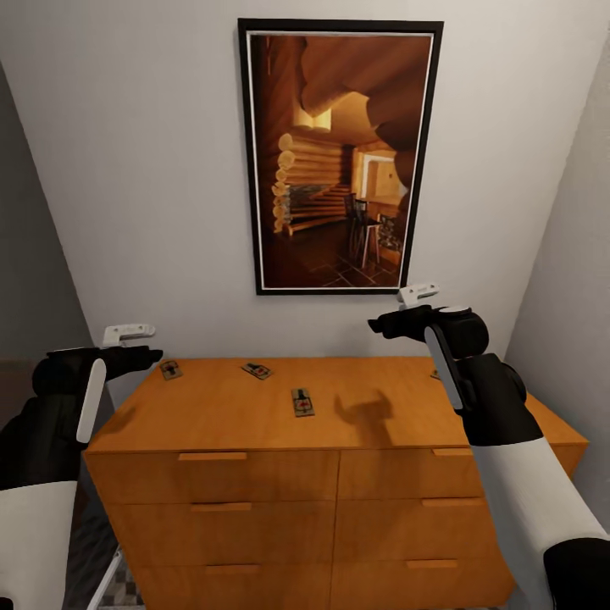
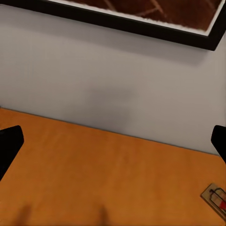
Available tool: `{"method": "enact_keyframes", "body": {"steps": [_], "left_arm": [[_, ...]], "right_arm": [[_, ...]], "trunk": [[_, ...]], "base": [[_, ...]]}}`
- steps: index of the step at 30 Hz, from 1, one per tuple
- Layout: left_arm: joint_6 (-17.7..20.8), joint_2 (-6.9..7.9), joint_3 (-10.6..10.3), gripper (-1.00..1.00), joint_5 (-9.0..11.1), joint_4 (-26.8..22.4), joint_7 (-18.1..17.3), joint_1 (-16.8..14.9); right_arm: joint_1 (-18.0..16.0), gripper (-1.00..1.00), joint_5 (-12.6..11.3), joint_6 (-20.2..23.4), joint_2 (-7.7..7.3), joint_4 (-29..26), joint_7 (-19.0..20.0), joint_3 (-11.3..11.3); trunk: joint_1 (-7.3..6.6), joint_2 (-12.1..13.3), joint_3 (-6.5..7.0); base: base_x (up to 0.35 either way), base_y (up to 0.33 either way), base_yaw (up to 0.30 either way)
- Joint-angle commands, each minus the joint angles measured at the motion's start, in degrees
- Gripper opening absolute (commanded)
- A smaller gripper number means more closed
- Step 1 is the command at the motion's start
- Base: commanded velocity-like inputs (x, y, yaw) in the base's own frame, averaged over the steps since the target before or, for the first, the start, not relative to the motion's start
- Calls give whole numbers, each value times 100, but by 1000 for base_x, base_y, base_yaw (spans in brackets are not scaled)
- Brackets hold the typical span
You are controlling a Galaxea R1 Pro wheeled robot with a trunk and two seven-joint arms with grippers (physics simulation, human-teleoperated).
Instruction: Take the four mousetraps from the cabinet in the bathroom and place them on the bathroom floor. Make sure all four end up on the same floor surface, and ensure that at least two of them are either under or directly next to the same bathroom sink.
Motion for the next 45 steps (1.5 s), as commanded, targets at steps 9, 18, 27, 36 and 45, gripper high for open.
{"method": "enact_keyframes", "body": {"steps": [9, 18, 27, 36, 45], "left_arm": [[26, -32, 5, 100, 3, -5, -13, -5], [26, -94, 5, 100, -9, -5, -13, -5], [25, -112, 5, 100, -5, -5, -13, -5], [21, -115, 5, 100, 1, 4, -13, -5], [15, -115, 5, 100, 3, 32, -3, -5]], "right_arm": [[-4, 100, -23, 24, 49, -2, 42, 29], [-4, 100, -73, 24, 107, 6, 70, 59], [-4, 100, -77, 24, 460, 50, 40, 199], [-4, 100, -23, 24, 1019, 444, 2, 263], [-4, 100, -2, 24, 1307, 802, -10, 281]], "trunk": [[0, -4, -7], [0, -4, -7], [0, -4, -7], [0, -4, -7], [0, -4, -7]], "base": [[0, -14, 0], [0, -3, 0], [0, 0, 0], [0, 0, 0], [0, 0, 0]]}}
